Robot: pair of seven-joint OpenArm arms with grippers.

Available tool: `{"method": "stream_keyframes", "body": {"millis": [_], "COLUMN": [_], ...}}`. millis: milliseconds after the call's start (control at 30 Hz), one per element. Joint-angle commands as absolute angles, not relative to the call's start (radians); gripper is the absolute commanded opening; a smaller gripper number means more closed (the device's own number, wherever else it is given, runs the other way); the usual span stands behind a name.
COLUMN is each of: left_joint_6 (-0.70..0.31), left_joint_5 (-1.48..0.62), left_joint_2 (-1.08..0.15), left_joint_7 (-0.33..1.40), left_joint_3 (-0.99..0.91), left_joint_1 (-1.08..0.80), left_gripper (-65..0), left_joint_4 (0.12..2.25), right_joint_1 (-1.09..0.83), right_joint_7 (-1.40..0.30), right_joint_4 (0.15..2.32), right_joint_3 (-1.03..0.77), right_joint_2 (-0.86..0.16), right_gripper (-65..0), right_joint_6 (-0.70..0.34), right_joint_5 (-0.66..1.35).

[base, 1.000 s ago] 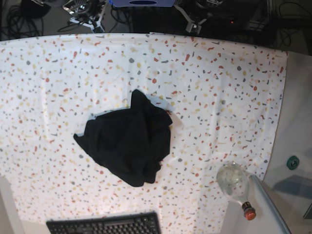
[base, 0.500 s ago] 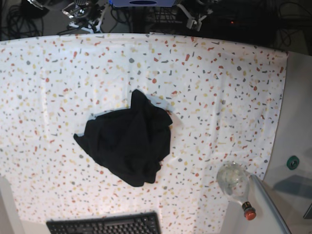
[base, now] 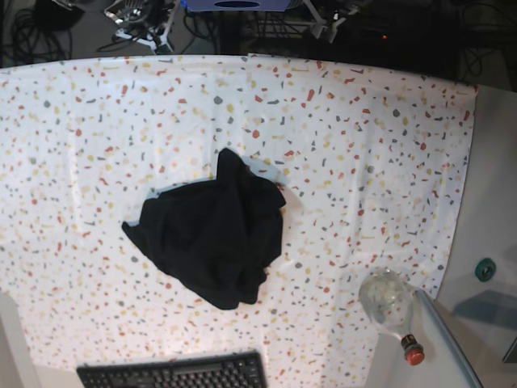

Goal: Layout the t-shirt on the table in an organized manner, then fold the t-shirt properly

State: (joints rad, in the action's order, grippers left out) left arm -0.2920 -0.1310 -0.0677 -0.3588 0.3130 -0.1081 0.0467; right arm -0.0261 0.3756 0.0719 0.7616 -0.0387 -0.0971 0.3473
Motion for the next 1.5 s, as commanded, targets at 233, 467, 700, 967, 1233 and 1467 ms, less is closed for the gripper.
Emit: {"method": "stream_keyframes", "body": {"millis": [233,467,700,967,1233,1467], "left_joint_6": [-0.308,-0.308,-0.308,-0.308,-0.314,-0.308], "left_joint_5": [-0.12,-0.119,-0.12,-0.117,-0.113,-0.12], "left_joint_2": [-0.021,-0.025,-0.067,-0.081,-0.082,-0.082], "left_joint_7": [-0.349,-0.24,-0.231,-0.232,-0.234,-0.232], "left_joint_3": [0.312,0.314,0.312,0.314,0.321,0.312], "left_joint_1": [-0.15,-0.105,-0.102,-0.102,-0.102,-0.104], "left_gripper": [-65.0,-65.0,-36.2,-23.2,-30.6,-65.0], "left_joint_4": [0.151,0.101,0.102,0.102,0.104,0.104], "right_joint_1": [-0.068,-0.064,-0.081,-0.084,-0.084,-0.105], "right_joint_7": [0.389,0.163,0.116,0.2,0.205,0.222], "right_joint_4": [0.077,0.077,0.079,0.073,0.079,0.087], "right_joint_3": [0.762,0.76,0.67,0.484,0.389,0.389], "right_joint_2": [-0.022,-0.028,-0.025,-0.031,-0.056,-0.061], "right_gripper": [-65.0,-65.0,-8.7,-42.8,-65.0,-65.0], "right_joint_6": [-0.104,-0.099,-0.104,-0.101,-0.101,-0.101], "right_joint_5": [0.348,0.349,0.409,0.414,0.414,0.414]}}
